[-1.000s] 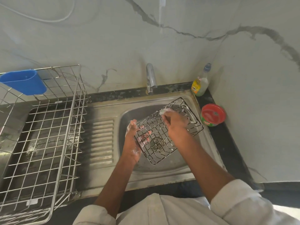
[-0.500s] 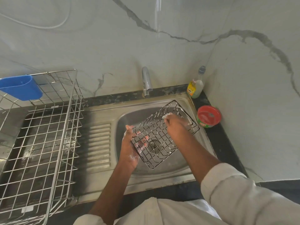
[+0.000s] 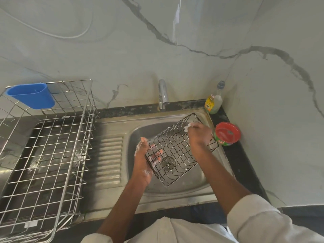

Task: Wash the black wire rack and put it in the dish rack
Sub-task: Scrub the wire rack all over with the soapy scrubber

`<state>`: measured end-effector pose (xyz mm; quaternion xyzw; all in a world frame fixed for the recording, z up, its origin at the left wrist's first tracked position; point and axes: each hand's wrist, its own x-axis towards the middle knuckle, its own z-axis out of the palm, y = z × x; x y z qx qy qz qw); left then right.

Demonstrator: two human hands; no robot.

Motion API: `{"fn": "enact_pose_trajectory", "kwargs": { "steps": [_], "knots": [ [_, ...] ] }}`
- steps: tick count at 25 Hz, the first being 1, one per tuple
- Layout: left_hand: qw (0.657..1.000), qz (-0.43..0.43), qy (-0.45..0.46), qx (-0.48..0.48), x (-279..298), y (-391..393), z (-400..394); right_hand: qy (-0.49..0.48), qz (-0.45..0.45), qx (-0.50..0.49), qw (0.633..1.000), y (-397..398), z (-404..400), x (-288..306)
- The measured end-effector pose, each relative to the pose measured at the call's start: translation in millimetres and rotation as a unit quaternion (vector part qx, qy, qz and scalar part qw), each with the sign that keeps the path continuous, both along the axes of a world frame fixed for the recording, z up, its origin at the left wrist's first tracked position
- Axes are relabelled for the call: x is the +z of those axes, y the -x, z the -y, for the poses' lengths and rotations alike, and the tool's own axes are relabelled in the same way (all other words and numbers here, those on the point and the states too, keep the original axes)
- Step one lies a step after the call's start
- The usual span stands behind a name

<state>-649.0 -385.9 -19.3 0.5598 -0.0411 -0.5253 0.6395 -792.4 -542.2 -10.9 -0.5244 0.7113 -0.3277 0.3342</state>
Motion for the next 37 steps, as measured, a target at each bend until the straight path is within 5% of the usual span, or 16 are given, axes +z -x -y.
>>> {"fn": "enact_pose_trajectory", "kwargs": {
  "steps": [2, 5, 10, 15, 19, 21, 26, 31, 37],
  "knots": [
    [1.0, -0.005, 0.003, -0.003, 2, 0, 2, 0.002, -0.054, 0.0, 0.999, -11, -15, 2],
    [0.999, 0.021, 0.009, -0.027, 7, 3, 3, 0.0, -0.076, 0.127, 0.989, -33, -39, 3],
    [0.998, 0.058, 0.003, -0.015, 13, -3, 2, 0.038, -0.22, 0.353, 0.909, -37, -56, 14],
    [0.993, 0.12, -0.007, -0.006, 33, -5, 9, 0.085, -0.328, 0.292, 0.894, 6, -5, 29],
    [0.992, 0.127, -0.022, 0.009, 39, -8, 13, 0.097, -0.226, 0.203, 0.948, 41, 5, 29],
    [0.988, 0.148, -0.04, -0.004, 39, -16, 15, 0.112, -0.23, 0.215, 0.943, 48, 3, 26],
    [0.974, 0.207, -0.059, -0.077, 72, -35, 33, 0.248, -0.336, 0.408, 0.812, 53, 26, 20],
    [0.945, 0.304, -0.053, -0.105, 87, -41, 37, 0.183, -0.42, 0.517, 0.723, 54, 29, 13],
    [0.938, 0.328, -0.039, -0.108, 79, -36, 34, 0.164, -0.347, 0.502, 0.775, 84, -18, -26]
  ]
}}
